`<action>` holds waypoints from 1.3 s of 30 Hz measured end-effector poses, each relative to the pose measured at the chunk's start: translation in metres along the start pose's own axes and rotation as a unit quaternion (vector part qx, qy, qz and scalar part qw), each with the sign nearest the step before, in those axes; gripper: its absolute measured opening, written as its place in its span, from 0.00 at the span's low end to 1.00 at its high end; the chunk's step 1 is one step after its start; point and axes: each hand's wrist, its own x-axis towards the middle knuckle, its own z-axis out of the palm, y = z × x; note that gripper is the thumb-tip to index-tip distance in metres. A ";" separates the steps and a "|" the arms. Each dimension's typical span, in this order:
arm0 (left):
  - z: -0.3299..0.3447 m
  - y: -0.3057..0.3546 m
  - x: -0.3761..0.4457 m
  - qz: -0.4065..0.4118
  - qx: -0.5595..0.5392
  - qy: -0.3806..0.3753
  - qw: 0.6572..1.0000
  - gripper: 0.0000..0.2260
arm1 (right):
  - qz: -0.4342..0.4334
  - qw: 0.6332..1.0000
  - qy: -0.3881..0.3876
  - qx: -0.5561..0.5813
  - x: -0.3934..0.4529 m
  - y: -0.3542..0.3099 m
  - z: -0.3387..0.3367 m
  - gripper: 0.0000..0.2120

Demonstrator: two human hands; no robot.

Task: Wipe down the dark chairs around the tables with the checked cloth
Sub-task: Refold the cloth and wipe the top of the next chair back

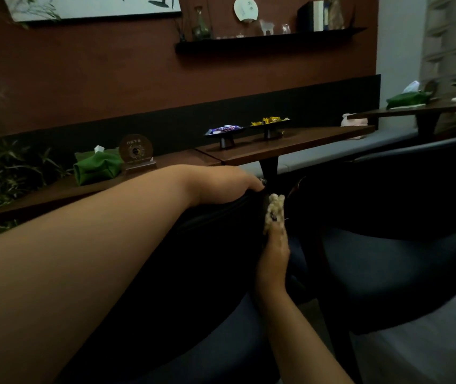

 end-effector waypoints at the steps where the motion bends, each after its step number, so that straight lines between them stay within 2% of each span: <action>1: 0.000 0.001 -0.001 0.000 0.003 -0.001 1.000 0.12 | -0.014 1.000 0.011 -0.004 0.001 -0.003 0.002 0.17; 5: 0.000 0.003 -0.004 -0.008 0.003 -0.007 1.000 0.12 | -0.026 0.999 0.041 -0.014 0.008 -0.007 0.005 0.20; 8: 0.001 0.004 -0.005 -0.016 -0.019 0.002 1.000 0.12 | -0.041 0.999 0.025 -0.010 0.016 -0.014 0.007 0.20; 10: 0.004 0.003 -0.005 -0.005 -0.033 0.026 0.999 0.15 | -0.077 0.997 0.007 -0.010 0.014 -0.026 0.012 0.19; 12: 0.006 0.001 -0.006 0.007 -0.078 0.050 0.996 0.18 | -0.141 0.989 -0.006 -0.037 0.009 -0.037 0.019 0.23; 15: 0.005 0.000 -0.009 -0.001 -0.119 0.034 0.992 0.23 | -0.203 0.977 -0.033 -0.048 0.009 -0.045 0.023 0.23; 18: 0.006 0.000 -0.010 0.001 -0.123 0.035 0.992 0.18 | -0.139 0.989 -0.005 -0.047 0.011 -0.028 0.016 0.19; 20: 0.004 0.000 -0.009 0.001 -0.108 0.038 0.993 0.13 | -0.056 0.996 0.053 -0.043 0.009 -0.013 0.008 0.18; 22: 0.003 0.000 -0.007 -0.001 -0.084 0.016 0.996 0.12 | 0.034 0.993 0.088 -0.064 0.011 0.006 -0.002 0.15; 24: 0.002 -0.001 -0.006 0.002 -0.054 0.001 0.999 0.11 | 0.116 0.984 0.084 -0.103 0.020 0.022 -0.010 0.12; 26: 0.001 -0.001 -0.005 0.005 -0.024 -0.004 1.000 0.11 | 0.150 0.979 0.070 -0.119 0.029 0.021 -0.012 0.11; 28: 0.002 -0.001 -0.002 0.007 -0.001 -0.004 1.000 0.11 | 0.115 0.986 0.069 -0.096 0.032 0.000 -0.004 0.09; 30: 0.004 0.000 -0.001 0.010 0.005 0.009 1.000 0.11 | 0.034 0.997 0.050 -0.050 0.025 -0.034 0.010 0.12; 32: 0.004 -0.001 0.001 0.010 -0.045 0.041 0.998 0.10 | -0.050 0.998 0.023 -0.022 0.010 -0.057 0.026 0.16; 34: 0.005 -0.003 0.000 0.006 -0.105 0.044 0.993 0.17 | -0.107 0.994 0.015 -0.017 -0.008 -0.055 0.032 0.18; 37: 0.004 -0.004 -0.002 -0.019 -0.123 0.022 0.992 0.32 | -0.089 0.994 0.068 -0.021 -0.029 -0.016 0.020 0.24; 39: 0.005 -0.006 -0.003 -0.029 -0.114 0.030 0.993 0.33 | -0.040 0.991 0.123 -0.032 -0.044 0.008 0.010 0.25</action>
